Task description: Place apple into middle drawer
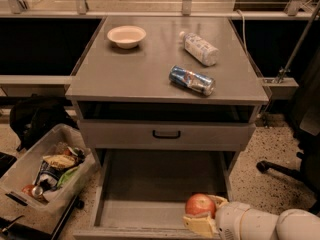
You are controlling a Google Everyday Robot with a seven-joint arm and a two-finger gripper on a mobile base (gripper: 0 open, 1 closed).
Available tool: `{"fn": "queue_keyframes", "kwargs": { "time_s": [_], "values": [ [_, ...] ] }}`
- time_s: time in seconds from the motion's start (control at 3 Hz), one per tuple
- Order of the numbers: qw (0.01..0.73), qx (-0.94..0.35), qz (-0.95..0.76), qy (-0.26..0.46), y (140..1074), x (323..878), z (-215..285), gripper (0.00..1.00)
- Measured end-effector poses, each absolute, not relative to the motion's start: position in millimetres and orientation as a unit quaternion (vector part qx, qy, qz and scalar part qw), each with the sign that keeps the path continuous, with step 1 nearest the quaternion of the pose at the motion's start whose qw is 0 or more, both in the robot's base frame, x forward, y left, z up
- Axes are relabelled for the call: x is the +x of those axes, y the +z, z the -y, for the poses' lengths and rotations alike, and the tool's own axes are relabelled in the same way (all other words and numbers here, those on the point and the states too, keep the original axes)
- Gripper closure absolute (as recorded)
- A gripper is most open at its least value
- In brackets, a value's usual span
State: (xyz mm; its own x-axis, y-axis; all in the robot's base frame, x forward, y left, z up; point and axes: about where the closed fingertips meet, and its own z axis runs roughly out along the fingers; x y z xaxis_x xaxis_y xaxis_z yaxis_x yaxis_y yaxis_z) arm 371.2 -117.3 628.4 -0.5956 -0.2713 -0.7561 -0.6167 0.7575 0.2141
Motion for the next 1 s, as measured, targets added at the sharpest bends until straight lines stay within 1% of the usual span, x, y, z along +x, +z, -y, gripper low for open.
{"fn": "queue_keyframes", "kwargs": {
  "time_s": [0.33, 0.67, 1.0],
  "values": [
    [0.370, -0.255, -0.862, 0.235, 622.7, 374.7, 115.9, 1.00],
    [0.367, -0.244, -0.865, 0.239, 590.6, 400.8, 103.9, 1.00],
    [0.384, -0.226, -0.871, 0.209, 562.1, 445.5, 100.1, 1.00]
  ]
}}
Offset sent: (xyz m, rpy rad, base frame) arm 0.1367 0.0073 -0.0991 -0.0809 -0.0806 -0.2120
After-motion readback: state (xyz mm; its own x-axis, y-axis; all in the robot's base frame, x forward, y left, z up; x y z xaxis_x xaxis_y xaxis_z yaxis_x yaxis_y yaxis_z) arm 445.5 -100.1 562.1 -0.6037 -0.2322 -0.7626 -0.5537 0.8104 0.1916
